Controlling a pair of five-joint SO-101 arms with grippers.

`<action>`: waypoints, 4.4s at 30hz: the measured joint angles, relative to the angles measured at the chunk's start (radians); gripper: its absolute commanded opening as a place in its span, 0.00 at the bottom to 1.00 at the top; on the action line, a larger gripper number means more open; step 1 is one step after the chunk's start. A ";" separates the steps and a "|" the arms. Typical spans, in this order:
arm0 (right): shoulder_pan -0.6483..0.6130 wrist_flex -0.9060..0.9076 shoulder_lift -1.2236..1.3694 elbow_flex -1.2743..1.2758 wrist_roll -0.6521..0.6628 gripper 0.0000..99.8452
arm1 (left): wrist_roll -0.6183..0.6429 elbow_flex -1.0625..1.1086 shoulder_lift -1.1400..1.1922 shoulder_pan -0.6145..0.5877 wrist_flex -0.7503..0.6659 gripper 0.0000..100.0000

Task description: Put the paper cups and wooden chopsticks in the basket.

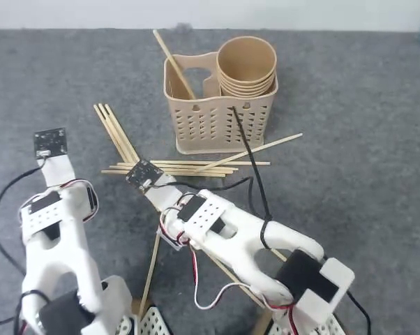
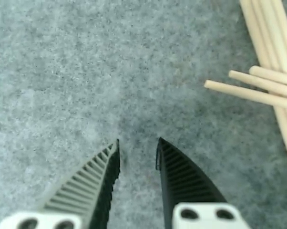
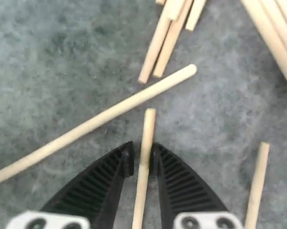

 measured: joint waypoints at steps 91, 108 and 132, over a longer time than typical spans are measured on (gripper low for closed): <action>0.299 0.249 -1.293 0.000 -0.144 0.06 | -0.002 0.000 0.000 0.000 -0.002 0.12; 0.226 0.187 -0.852 0.413 -0.038 0.06 | -0.002 0.000 0.000 0.000 -0.002 0.12; 0.304 -0.230 -0.353 0.405 0.043 0.06 | -0.002 0.000 0.000 0.000 -0.002 0.12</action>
